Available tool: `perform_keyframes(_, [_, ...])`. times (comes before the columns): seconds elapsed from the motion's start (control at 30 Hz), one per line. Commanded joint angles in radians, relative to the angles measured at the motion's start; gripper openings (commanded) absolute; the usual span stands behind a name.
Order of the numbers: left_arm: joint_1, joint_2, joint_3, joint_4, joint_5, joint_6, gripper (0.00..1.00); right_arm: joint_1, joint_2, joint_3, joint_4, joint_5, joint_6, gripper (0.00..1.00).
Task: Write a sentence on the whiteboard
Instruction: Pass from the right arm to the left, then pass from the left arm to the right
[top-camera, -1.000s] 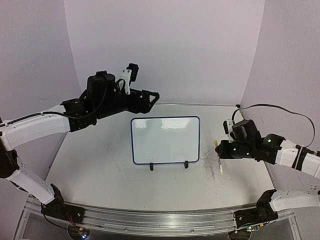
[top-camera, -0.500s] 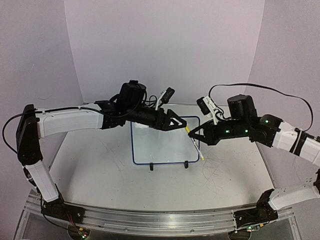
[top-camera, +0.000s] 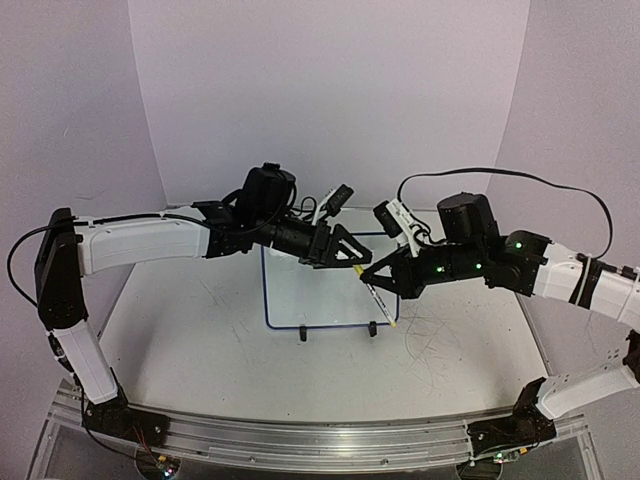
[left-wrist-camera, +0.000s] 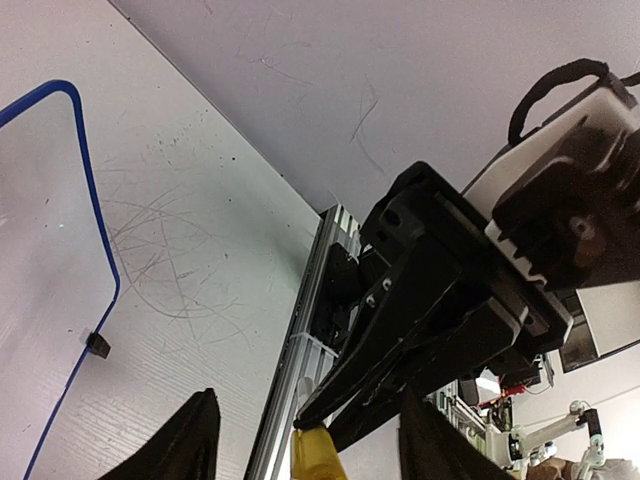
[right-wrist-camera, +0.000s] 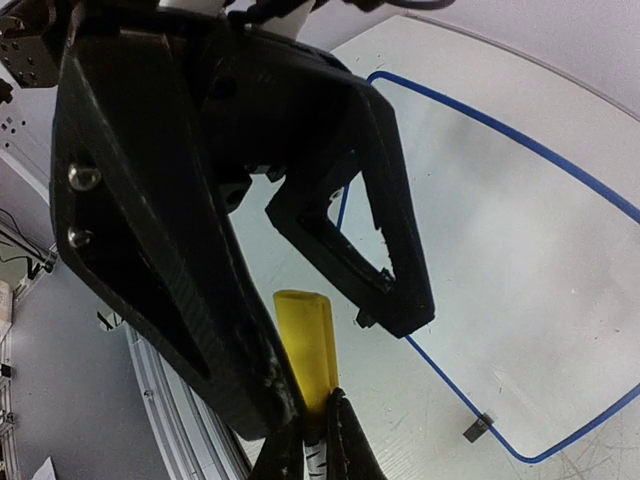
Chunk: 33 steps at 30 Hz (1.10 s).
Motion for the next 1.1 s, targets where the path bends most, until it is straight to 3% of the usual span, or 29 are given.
perform_keyframes(0.0, [0.005,-0.023,0.011,-0.029,-0.009,0.027,0.54,0.008,-0.030,0.022,0.065,0.035,-0.001,0.00])
perform_keyframes(0.27, [0.006,-0.017,0.027,-0.036,-0.011,0.038,0.30,0.016,-0.006,0.029,0.075,0.028,0.005,0.00])
perform_keyframes(0.43, [0.006,-0.037,0.018,-0.036,-0.040,0.048,0.06,0.019,-0.021,0.011,0.097,0.049,0.030,0.00])
perform_keyframes(0.47, [0.006,-0.050,0.012,-0.036,-0.062,0.053,0.03,0.019,-0.030,0.002,0.108,0.066,0.045,0.06])
perform_keyframes(0.6, [0.020,-0.116,-0.002,-0.036,-0.152,0.067,0.00,0.018,-0.073,-0.032,0.155,0.142,0.103,0.50])
perform_keyframes(0.7, [0.030,-0.155,-0.002,-0.033,-0.238,0.062,0.00,0.017,-0.108,-0.052,0.194,0.236,0.171,0.92])
perform_keyframes(0.73, [0.033,-0.169,-0.004,-0.028,-0.275,0.051,0.00,0.017,-0.117,-0.061,0.210,0.268,0.189,0.97])
perform_keyframes(0.87, [0.049,-0.237,-0.051,0.071,-0.398,-0.022,0.00,0.017,-0.123,-0.072,0.300,0.270,0.218,0.98])
perform_keyframes(1.07, [0.083,-0.316,-0.167,0.360,-0.414,-0.195,0.00,0.017,-0.101,-0.105,0.548,0.184,0.294,0.98])
